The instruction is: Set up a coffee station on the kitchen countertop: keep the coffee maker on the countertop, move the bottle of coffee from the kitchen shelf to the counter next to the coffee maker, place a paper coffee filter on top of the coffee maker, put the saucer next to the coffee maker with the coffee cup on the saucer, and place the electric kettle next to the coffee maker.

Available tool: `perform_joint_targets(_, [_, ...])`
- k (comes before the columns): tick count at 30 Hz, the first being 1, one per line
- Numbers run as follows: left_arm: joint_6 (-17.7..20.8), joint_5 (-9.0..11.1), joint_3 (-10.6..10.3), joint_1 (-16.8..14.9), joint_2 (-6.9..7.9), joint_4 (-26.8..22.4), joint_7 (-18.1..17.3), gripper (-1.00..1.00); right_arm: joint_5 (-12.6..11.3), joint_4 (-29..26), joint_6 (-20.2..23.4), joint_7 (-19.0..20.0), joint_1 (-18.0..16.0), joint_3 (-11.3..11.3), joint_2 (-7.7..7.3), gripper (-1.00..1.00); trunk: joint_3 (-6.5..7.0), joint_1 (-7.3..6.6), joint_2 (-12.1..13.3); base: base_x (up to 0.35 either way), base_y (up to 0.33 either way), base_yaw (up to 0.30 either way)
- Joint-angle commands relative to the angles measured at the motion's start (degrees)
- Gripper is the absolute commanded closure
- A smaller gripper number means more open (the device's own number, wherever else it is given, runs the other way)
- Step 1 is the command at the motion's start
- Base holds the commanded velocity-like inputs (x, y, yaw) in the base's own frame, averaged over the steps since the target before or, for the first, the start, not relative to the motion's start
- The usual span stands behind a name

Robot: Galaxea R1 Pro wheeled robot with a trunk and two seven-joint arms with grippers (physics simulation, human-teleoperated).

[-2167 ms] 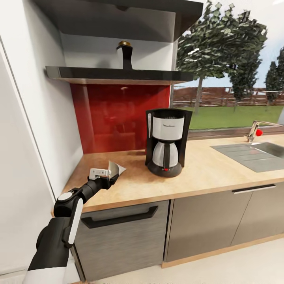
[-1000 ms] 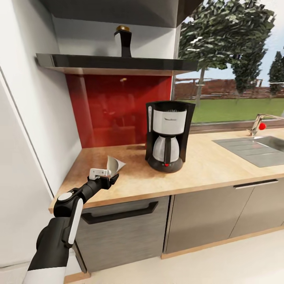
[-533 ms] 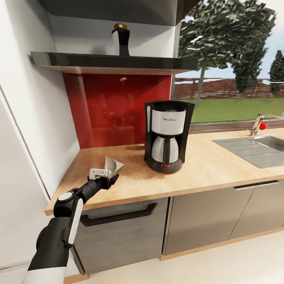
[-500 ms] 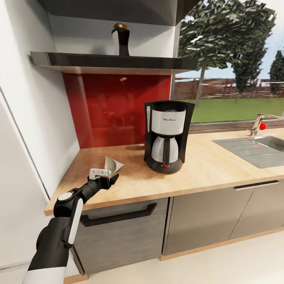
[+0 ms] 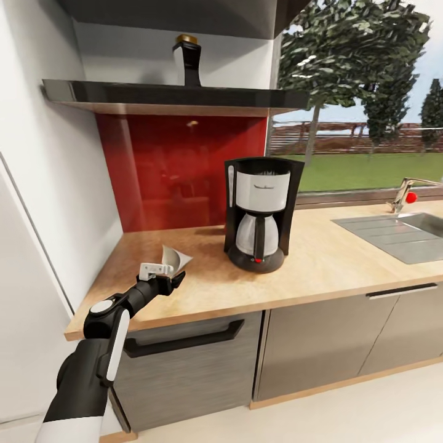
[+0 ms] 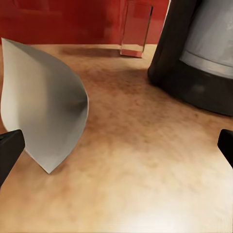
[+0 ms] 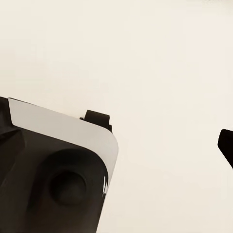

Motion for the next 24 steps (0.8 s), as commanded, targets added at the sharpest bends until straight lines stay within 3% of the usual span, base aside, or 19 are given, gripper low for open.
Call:
perform_joint_targets(1, [0.23, -0.48, 0.17, -0.05, -0.07, -0.06, -0.56, -1.00, 0.21, 0.04, -0.17, 0.01, -0.05, 0.03, -0.02, -1.00, -0.06, 0.00, -0.03, 0.048, -0.001, 0.000])
perform_joint_targets(24, [0.23, -0.48, 0.25, -0.08, -0.06, -0.06, -0.56, -1.00, 0.21, 0.04, -0.17, 0.01, -0.08, 0.03, -0.02, -1.00, -0.06, 0.00, -0.03, 0.045, -0.017, 0.000])
